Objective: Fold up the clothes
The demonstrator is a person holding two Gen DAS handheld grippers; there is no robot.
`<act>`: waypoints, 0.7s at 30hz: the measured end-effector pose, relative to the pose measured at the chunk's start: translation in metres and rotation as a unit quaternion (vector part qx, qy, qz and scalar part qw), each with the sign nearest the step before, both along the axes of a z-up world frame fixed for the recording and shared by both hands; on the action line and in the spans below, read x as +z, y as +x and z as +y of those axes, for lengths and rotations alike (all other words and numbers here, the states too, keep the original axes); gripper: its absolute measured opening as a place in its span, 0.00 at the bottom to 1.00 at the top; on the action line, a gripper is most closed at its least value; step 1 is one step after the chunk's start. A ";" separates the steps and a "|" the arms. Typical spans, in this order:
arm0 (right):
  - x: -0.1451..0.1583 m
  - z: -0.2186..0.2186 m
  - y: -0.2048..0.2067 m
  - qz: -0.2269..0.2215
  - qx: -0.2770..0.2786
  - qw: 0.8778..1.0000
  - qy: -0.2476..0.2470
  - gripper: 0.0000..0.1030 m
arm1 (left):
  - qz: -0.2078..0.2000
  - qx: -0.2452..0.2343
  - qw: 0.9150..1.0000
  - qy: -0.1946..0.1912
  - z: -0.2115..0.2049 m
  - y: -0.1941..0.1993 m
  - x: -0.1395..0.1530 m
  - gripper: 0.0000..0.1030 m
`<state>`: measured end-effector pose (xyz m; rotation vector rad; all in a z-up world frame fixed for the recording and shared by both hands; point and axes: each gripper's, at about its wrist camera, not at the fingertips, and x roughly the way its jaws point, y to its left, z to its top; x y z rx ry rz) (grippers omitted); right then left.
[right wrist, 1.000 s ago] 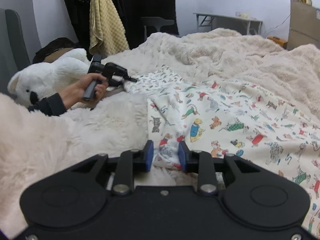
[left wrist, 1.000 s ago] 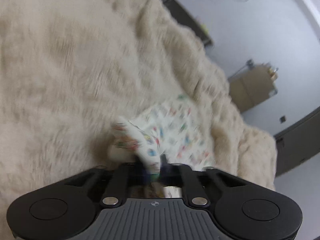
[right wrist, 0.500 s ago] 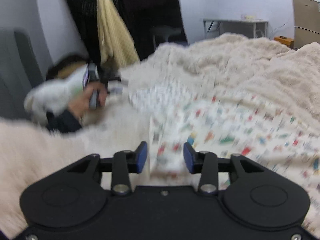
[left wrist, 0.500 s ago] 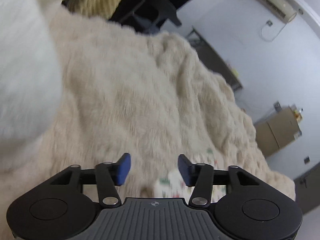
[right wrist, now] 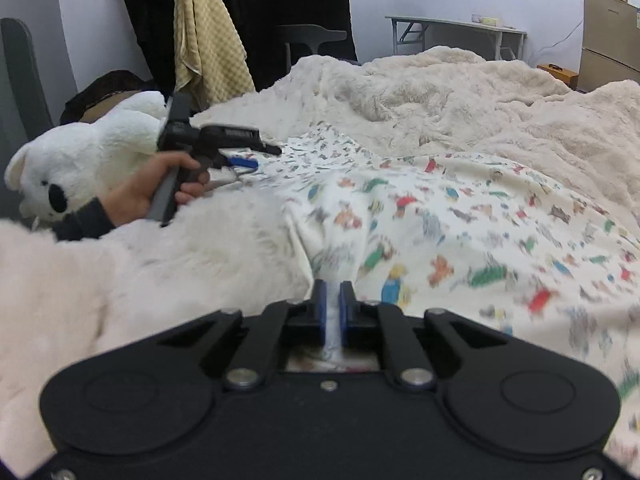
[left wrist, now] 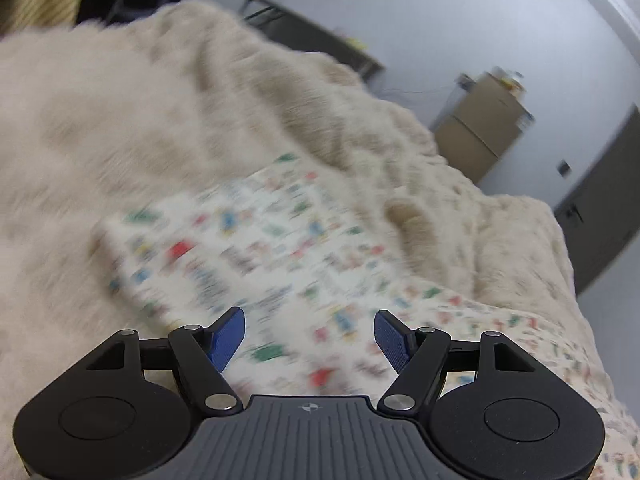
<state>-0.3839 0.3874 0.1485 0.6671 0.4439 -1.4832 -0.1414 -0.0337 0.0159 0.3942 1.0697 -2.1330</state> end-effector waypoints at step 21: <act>0.008 0.019 0.025 0.034 0.020 0.999 -0.002 0.25 | -0.021 0.103 0.994 0.031 -0.009 0.040 0.002 0.64</act>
